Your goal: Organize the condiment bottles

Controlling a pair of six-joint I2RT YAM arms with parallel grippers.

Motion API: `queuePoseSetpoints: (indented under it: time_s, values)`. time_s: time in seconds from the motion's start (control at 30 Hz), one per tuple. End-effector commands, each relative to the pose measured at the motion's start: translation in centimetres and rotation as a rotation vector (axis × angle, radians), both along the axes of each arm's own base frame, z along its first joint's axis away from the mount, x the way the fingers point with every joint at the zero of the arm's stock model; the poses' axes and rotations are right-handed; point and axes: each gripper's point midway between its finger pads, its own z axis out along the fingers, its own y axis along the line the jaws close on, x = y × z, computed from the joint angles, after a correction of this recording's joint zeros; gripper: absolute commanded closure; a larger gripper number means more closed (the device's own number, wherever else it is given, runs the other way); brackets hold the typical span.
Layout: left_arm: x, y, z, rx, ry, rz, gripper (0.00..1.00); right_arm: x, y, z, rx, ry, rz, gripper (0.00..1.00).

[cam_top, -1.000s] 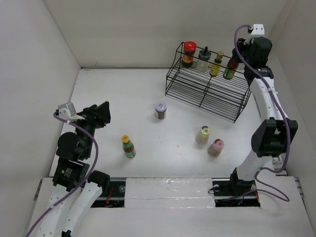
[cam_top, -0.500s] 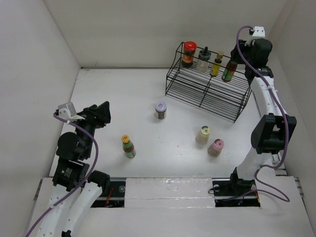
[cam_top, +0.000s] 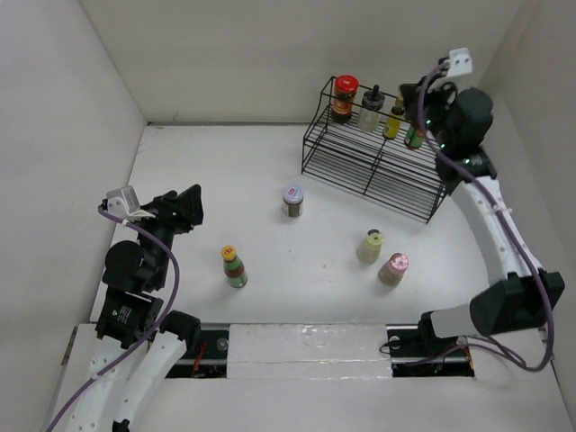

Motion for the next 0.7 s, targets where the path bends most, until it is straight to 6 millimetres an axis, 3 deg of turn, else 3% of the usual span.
queuePoseSetpoints:
  time_s: [0.0, 0.03, 0.07, 0.1, 0.13, 0.2, 0.23, 0.27, 0.3, 0.33, 0.37, 0.43, 0.47, 0.53, 0.6, 0.67]
  values:
    - [-0.1, -0.3, 1.3, -0.01, -0.048, -0.017, 0.38, -5.8, 11.9, 2.4, 0.037, -0.17, 0.4, 1.0]
    - [-0.1, -0.3, 1.3, -0.01, -0.048, -0.017, 0.38, -7.2, 14.7, -1.6, 0.05, -0.124, 0.493, 1.0]
    - [-0.1, -0.3, 1.3, -0.01, -0.048, -0.017, 0.39, -8.7, 17.3, -1.1, 0.088, -0.203, 0.576, 1.0]
    - [-0.1, -0.3, 1.3, -0.01, -0.048, -0.017, 0.39, -11.8, 21.7, -2.4, 0.093, -0.21, 0.715, 0.96]
    - [-0.1, -0.2, 1.3, -0.012, -0.047, -0.008, 0.4, -13.4, 23.7, -4.5, 0.091, -0.19, 0.786, 0.73]
    - [-0.3, -0.1, 1.5, -0.015, -0.056, -0.008, 0.48, -15.5, 27.3, -6.9, 0.049, -0.148, 0.918, 0.52]
    - [-0.3, -0.1, 1.5, -0.015, -0.056, -0.008, 0.51, -18.4, 29.7, -7.7, 0.019, -0.133, 1.038, 0.38]
    - [-0.3, -0.1, 1.5, -0.015, -0.056, -0.008, 0.53, -19.3, 30.7, -9.1, -0.015, -0.102, 1.077, 0.34]
    - [-0.3, -0.1, 1.5, -0.015, -0.056, -0.008, 0.67, -20.4, 31.2, -10.6, -0.082, -0.074, 1.103, 0.3]
    - [-0.3, -0.1, 1.5, -0.015, -0.056, -0.008, 0.74, -22.6, 32.7, -11.7, -0.105, -0.054, 1.162, 0.26]
    - [-0.1, -0.2, 1.3, -0.012, -0.047, -0.008, 0.79, -23.9, 33.4, -13.1, -0.141, -0.03, 1.195, 0.2]
    - [-0.1, -0.2, 1.3, -0.012, -0.047, -0.008, 0.82, -25.6, 34.6, -15.0, -0.186, 0.011, 1.249, 0.17]
    - [-0.3, -0.1, 1.5, -0.015, -0.057, -0.008, 0.78, -27.1, 35.7, -15.6, -0.19, 0.021, 1.291, 0.14]
    - [-0.3, 0.1, 1.8, -0.02, -0.065, 0.001, 0.64, -27.8, 37.2, -17.8, -0.205, 0.073, 1.327, 0.12]
    - [0.0, 0.0, 1.3, -0.022, -0.044, -0.001, 0.41, -28.6, 38.7, -18.5, -0.21, 0.078, 1.355, 0.11]
    - [0.0, 0.0, 1.1, -0.019, -0.036, -0.001, 0.34, -29.1, 40.3, -19.4, -0.216, 0.088, 1.383, 0.1]
